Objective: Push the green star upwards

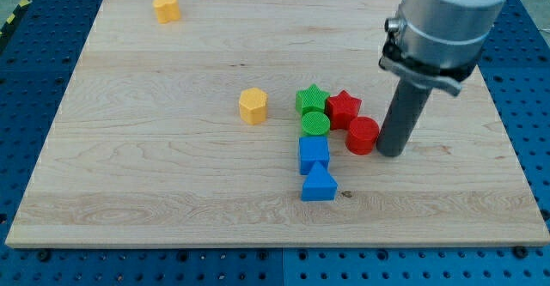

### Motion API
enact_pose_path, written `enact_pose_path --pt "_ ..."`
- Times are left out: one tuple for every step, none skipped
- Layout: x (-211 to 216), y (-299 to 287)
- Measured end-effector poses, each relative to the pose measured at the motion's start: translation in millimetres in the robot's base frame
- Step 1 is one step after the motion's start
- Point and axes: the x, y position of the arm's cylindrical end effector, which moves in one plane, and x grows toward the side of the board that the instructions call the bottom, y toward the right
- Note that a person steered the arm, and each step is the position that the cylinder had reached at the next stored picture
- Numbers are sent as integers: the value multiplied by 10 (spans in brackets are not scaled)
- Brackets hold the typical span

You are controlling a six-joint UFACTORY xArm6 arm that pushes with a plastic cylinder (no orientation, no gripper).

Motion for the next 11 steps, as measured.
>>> enact_pose_path --pt "142 -6" --pt "381 -143" --pt "-68 -374" --pt "-327 -374" --pt "-508 -618" --pt "-659 -908" --pt "-756 -1013" --pt "-819 -1093" --pt "-851 -1266" --pt "-864 -1268" --pt "-906 -1268"
